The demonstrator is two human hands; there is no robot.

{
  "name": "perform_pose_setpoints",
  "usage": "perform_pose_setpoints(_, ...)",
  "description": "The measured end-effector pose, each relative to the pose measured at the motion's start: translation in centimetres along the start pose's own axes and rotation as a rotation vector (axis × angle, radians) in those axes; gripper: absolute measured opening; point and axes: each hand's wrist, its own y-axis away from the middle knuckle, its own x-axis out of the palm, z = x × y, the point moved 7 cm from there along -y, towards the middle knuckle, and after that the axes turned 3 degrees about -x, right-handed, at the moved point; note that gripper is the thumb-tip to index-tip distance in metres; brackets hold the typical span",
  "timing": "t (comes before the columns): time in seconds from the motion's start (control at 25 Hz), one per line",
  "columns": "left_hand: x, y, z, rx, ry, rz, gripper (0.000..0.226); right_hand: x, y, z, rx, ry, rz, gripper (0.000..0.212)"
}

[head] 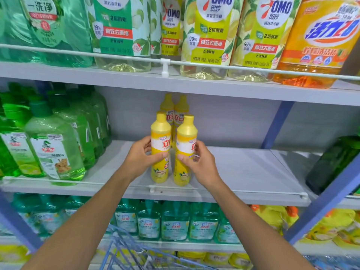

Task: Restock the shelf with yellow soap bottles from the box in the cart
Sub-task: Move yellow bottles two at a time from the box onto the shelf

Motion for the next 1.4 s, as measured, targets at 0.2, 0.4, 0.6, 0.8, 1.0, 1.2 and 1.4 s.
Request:
perform_pose_setpoints(0.2, 0.6, 0.8, 0.0, 0.003, -0.001, 0.02, 0.057, 1.1, 1.1, 0.3, 0.012, 0.029, -0.218, 0.063)
perform_pose_setpoints(0.4, 0.5, 1.5, 1.4, -0.021, -0.036, -0.081, 0.054, 1.0, 1.6, -1.7, 0.088, 0.112, 0.028, 0.062)
perform_pose_setpoints(0.6, 1.3, 1.7, 1.1, 0.013, -0.058, -0.115, 0.052, 1.2, 2.2, -3.4, 0.111, 0.197, 0.023, 0.063)
perform_pose_setpoints(0.8, 1.8, 1.4, 2.0, -0.056, -0.094, -0.053, 0.053, 2.2, 1.1, -4.3, 0.13, 0.296, -0.076, 0.065)
perform_pose_setpoints(1.0, 2.0, 1.3, 3.2, -0.099, -0.037, -0.014, 0.055, 2.2, 0.8, -5.1, 0.115, 0.356, 0.014, 0.06)
perform_pose_setpoints(1.2, 1.9, 0.8, 3.4, -0.124, 0.022, 0.088, 0.056, 2.1, -0.1, -5.2, 0.111, 0.377, 0.016, 0.059)
perform_pose_setpoints(1.4, 2.5, 0.6, 4.0, -0.098, 0.052, 0.029, 0.061, 2.3, -1.0, -5.7, 0.118, 0.385, -0.02, 0.06)
